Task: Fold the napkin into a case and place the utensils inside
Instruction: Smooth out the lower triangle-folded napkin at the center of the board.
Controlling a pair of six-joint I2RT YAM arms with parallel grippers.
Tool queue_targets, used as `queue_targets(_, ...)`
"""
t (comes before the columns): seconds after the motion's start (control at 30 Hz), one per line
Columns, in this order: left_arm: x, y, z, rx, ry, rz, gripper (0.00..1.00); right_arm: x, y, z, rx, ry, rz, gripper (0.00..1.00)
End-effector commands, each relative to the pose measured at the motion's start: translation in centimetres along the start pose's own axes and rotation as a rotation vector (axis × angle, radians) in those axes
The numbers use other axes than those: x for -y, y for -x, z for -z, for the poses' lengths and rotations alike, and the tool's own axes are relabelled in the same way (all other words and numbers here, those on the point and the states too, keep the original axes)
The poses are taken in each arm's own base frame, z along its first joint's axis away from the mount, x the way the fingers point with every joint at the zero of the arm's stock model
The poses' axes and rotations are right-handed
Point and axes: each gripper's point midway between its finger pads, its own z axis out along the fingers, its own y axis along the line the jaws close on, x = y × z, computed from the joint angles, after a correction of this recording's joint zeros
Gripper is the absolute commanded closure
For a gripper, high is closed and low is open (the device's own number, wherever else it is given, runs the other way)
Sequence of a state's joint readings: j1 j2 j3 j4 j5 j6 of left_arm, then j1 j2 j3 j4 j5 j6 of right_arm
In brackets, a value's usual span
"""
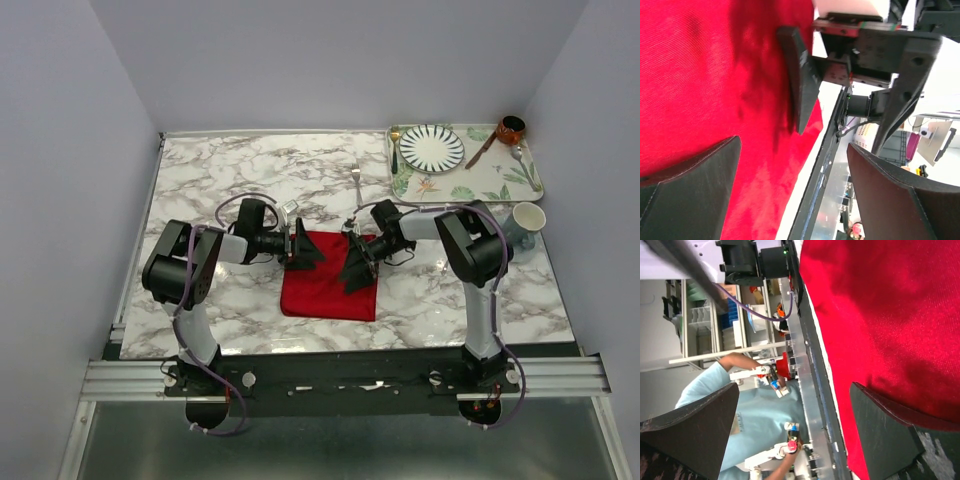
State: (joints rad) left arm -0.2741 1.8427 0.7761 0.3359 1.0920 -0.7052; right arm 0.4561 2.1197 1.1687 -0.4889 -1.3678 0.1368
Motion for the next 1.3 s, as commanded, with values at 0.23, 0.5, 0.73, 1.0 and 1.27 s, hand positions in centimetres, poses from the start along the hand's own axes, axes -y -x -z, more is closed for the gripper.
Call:
queue_targets(0.23,-2.8,-0.7,1.1,0.020,0.030,0.068,0.10,2.5,-1.5,1.1,-0.028,0.014,0.075,0.00)
queue_targets(0.5,2.3,0.5,2.1,0.003,-0.015,-0.154,0.20,-4.2,0.6,3.8,0.037,-0.118,0.233,0.08)
queue_targets(0.73,1.7,1.7,4.0,0.019,0.205,-0.349,0.35,-1.3,4.9,10.6,0.242,-0.448,0.136,0.32)
queue_targets(1.0,0.4,1.2,4.7,0.008,0.314,-0.428,0.39,3.2,8.7,15.6,0.371,-0.685,0.050,0.34)
queue_targets(1.27,-1.5,-0.3,3.4,-0.098,0.369,-0.455,0.39,5.3,11.6,15.7,0.372,-0.680,0.018,0.34)
